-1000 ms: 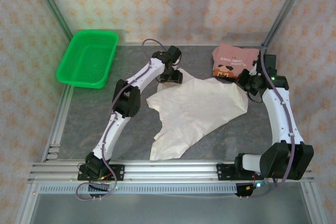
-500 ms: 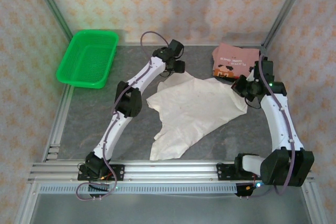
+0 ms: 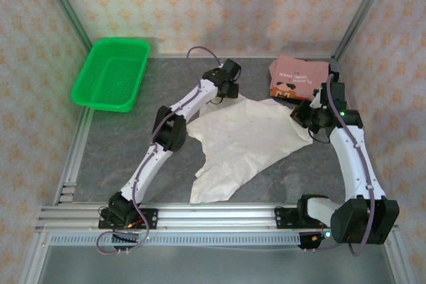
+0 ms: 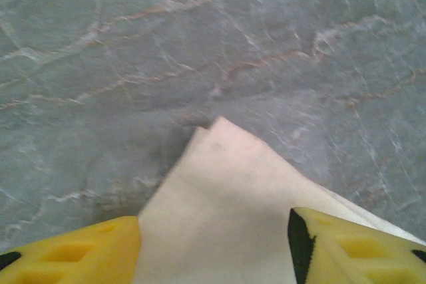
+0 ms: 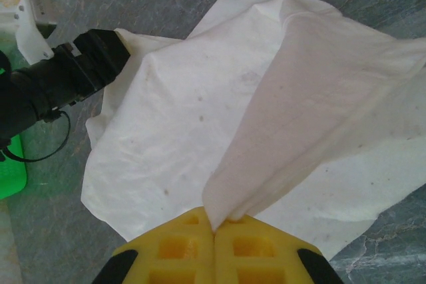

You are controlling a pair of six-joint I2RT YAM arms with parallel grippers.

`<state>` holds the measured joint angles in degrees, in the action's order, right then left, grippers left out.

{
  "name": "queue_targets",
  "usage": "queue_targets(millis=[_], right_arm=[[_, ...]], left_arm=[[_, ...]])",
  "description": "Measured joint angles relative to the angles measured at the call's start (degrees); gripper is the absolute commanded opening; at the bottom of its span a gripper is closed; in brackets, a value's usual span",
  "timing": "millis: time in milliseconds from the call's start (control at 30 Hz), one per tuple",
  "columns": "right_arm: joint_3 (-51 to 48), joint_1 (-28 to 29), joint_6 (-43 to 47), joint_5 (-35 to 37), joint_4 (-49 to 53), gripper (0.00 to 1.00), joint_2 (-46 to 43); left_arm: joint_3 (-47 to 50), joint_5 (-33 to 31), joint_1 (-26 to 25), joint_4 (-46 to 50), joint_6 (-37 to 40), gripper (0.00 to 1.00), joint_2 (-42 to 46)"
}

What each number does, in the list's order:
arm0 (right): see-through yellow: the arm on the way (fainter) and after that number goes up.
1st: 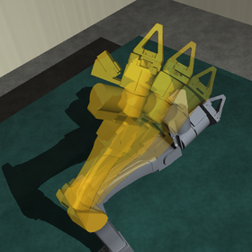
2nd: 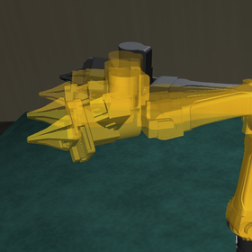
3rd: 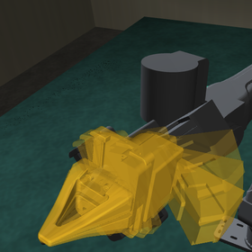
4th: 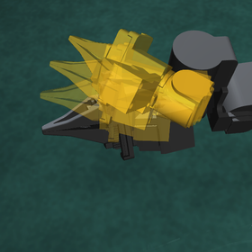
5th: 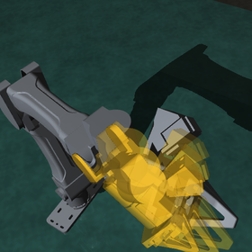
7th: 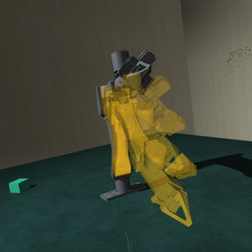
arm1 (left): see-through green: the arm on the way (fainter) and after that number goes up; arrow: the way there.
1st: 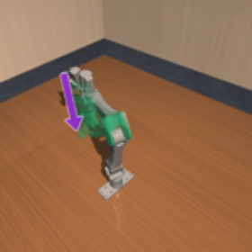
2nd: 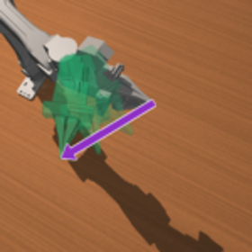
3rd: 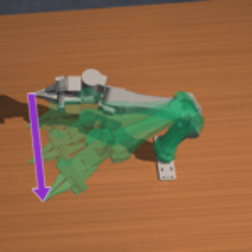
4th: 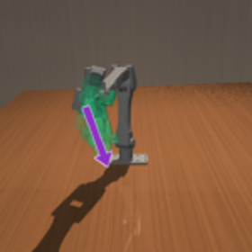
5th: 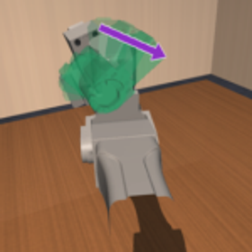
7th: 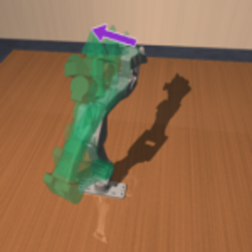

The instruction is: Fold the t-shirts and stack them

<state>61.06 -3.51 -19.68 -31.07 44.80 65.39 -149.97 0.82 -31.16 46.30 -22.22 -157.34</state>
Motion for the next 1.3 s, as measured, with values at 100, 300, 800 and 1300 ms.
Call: queue_targets(millis=[100,300,800,1300], right_arm=[[0.0,0.0,0.0,-0.3,0.2,0.00,-0.2],[0.0,0.0,0.0,-1.2,0.2,0.00,-0.5],[5.3,2.4,0.0,-1.7,-1.2,0.00,11.1],[11.5,12.6,2.2,5.4,-1.0,0.00,19.5]], left_arm=[[-1.3,-3.3,-1.5,1.0,0.3,0.33,-1.1],[-1.8,-5.6,-0.3,5.5,-1.5,0.07,-1.1],[59.9,-5.4,11.5,-0.5,-8.5,0.05,35.3],[76.3,1.3,13.2,-2.0,-14.2,0.68,55.4]])
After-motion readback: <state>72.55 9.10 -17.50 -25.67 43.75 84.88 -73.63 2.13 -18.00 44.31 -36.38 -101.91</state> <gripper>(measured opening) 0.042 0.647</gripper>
